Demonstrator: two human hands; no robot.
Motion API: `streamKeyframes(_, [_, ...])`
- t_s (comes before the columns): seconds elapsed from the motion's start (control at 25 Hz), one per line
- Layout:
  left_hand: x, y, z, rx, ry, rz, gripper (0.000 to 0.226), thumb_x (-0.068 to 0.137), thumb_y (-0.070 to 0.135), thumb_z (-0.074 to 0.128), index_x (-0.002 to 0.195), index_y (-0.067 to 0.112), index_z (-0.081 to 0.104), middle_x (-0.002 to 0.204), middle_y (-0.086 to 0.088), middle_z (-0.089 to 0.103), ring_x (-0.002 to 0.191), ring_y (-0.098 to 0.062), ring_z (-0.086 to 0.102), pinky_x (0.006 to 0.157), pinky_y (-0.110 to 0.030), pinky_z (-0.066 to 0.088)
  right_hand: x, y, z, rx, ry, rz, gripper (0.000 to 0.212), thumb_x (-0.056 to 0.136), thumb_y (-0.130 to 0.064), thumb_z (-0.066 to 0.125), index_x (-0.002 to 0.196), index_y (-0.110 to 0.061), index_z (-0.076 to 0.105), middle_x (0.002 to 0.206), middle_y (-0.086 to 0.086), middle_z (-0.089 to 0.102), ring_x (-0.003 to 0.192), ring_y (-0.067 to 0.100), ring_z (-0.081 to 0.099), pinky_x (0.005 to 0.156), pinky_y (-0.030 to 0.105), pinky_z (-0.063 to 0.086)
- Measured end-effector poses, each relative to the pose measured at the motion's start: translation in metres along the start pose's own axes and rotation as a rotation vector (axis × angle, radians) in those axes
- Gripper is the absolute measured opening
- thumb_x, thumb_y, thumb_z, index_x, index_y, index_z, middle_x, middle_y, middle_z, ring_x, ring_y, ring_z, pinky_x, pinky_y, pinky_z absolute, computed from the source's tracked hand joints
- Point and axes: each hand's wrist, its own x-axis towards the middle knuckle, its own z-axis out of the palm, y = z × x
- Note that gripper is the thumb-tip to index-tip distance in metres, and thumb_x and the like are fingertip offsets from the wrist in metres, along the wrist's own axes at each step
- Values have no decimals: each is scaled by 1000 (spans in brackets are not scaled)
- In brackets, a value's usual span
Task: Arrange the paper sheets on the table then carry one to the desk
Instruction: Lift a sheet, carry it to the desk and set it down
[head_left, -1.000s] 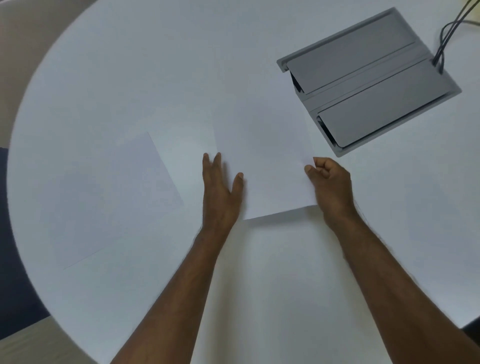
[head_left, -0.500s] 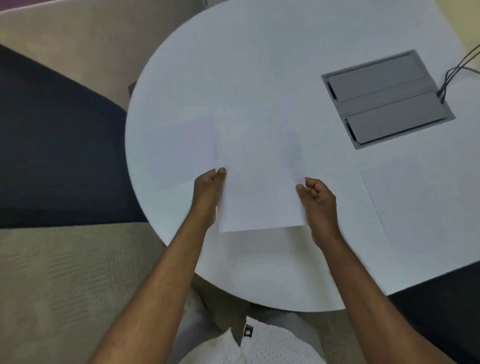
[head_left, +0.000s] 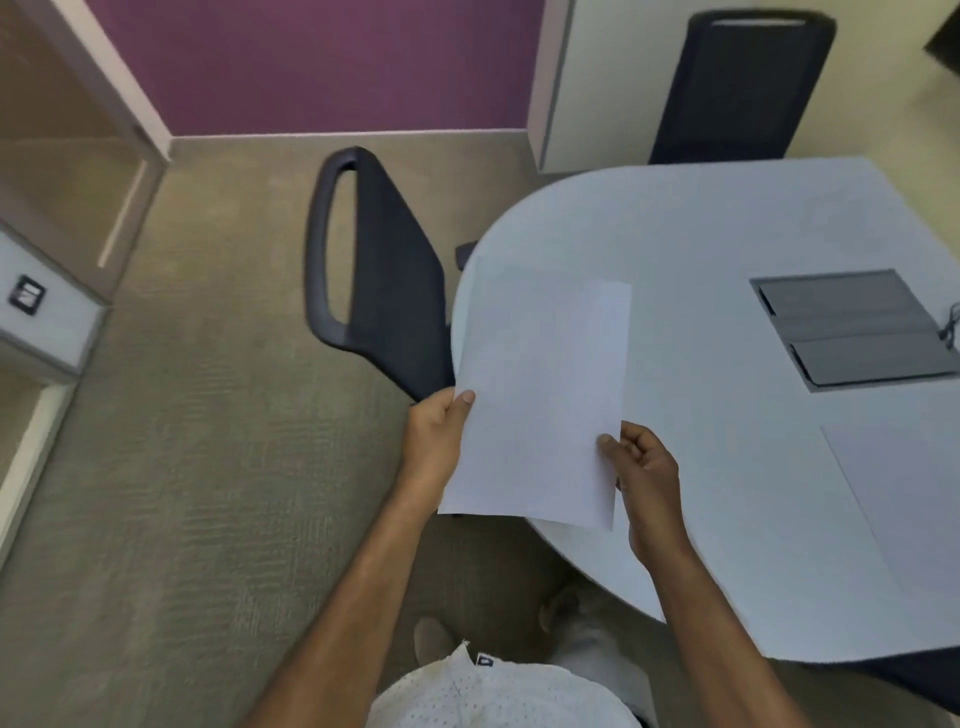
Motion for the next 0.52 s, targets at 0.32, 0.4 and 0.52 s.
streamKeyframes(0.32, [-26,30,-147,-155,193,127,30,106,32,56,91,34,82,99,-1,83,92,-20,79,78,-35,64,-42,-73,140,-72,-252,-162,8,101,-24,67,103,-19,72,99,-5,77,86,9,70,76,24,53])
streamKeyframes(0.4, [-19,34,-178,-192,256,148,29,106,30,57,89,26,81,97,-9,82,88,-23,76,79,-39,60,-41,-89,179,-75,-298,-192,12,101,-25,67,108,-18,73,104,-5,79,87,7,72,74,21,53])
streamKeyframes(0.52, [3,44,-218,-241,339,190,30,104,32,59,84,13,71,83,-12,65,80,-23,55,76,-39,46,-35,-110,235,-71,-333,-224,13,101,-29,66,110,-22,73,106,-6,80,92,11,75,77,25,54])
